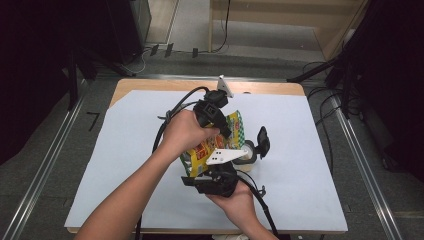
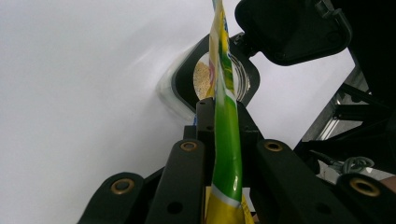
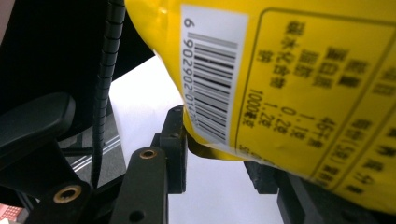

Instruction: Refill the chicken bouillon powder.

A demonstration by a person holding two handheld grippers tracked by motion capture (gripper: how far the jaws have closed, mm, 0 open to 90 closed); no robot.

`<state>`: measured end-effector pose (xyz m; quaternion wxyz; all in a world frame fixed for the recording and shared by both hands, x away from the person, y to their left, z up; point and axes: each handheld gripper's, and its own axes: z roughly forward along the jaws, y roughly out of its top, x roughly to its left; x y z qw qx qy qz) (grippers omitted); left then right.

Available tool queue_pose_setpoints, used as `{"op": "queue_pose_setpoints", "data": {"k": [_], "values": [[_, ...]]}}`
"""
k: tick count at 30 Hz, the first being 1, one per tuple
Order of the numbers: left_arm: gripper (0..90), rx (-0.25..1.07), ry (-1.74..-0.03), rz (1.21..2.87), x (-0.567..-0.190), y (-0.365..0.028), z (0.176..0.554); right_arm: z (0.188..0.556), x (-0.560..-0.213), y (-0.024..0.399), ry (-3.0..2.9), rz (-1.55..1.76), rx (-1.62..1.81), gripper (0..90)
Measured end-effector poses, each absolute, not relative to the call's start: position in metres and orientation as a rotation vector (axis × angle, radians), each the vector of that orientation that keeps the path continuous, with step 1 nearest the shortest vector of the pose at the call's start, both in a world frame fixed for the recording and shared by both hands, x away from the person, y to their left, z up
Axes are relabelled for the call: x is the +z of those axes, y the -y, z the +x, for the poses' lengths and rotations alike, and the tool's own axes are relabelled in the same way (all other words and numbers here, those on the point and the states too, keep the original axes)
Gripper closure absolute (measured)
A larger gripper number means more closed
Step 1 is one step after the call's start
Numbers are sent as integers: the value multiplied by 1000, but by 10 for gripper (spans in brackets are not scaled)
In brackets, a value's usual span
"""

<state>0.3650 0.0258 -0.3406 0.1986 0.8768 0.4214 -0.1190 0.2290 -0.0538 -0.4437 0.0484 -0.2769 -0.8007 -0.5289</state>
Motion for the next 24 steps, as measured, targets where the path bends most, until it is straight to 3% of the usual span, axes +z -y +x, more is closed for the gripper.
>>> {"op": "queue_pose_setpoints", "data": {"k": [14, 18, 24], "values": [[866, -310, -1162, 2495, -340, -13, 364, 228, -445, 57, 2438, -843, -1613, 608], [866, -322, -1163, 2496, -341, -12, 365, 228, -445, 59, 2460, -852, -1608, 664], [866, -338, -1172, 2492, -341, -14, 367, 227, -443, 58, 2461, -849, -1610, 670]]}}
